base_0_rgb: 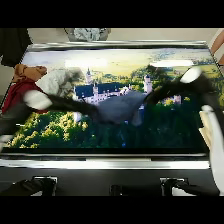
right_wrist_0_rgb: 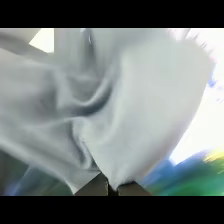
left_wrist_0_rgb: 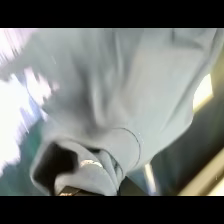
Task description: Fold the shirts.
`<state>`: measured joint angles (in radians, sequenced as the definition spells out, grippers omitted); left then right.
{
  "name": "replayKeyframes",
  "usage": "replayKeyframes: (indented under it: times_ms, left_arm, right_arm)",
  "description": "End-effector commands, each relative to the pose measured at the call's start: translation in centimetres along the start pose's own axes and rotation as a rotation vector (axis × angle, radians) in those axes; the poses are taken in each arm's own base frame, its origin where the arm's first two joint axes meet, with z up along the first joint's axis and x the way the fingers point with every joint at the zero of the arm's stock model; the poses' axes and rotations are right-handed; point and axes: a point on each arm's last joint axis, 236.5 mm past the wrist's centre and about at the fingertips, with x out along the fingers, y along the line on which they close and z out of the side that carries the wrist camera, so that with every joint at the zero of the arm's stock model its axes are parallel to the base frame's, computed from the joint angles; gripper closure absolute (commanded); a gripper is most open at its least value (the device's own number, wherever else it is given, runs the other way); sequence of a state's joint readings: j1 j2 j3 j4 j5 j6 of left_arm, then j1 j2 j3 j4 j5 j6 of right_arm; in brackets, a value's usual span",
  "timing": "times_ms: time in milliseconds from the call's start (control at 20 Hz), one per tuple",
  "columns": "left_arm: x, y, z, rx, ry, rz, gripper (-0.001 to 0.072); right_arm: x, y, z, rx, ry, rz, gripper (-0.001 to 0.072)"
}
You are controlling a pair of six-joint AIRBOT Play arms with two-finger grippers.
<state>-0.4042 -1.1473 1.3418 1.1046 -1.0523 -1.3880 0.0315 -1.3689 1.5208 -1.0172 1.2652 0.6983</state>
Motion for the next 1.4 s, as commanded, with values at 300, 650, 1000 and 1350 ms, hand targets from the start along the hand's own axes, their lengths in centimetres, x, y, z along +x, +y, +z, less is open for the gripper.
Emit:
replayKeyframes:
  times_ms: [300, 650, 1000, 1350]
  left_arm:
    - [-33.8, -16.5, 14.2, 0.328, -0.803, -0.124, 0.0677]
    - [-23.6, -7.3, 10.2, 0.143, -0.439, 0.112, 0.0676]
    - [2.1, 8.6, -3.1, -0.072, 0.175, 0.283, 0.0675]
    - [12.8, 13.9, -8.0, -0.478, 0.373, 0.081, 0.0036]
  right_arm:
    - [-38.3, 15.9, 16.0, -0.373, -0.837, -0.528, 0.0669]
    - [-28.6, 12.2, 6.4, -0.205, -0.277, -0.384, 0.0669]
    - [-0.5, 0.6, -3.0, 0.091, 0.162, 0.031, 0.0669]
    - [13.8, -3.1, -3.6, 0.398, 0.018, 0.193, 0.0229]
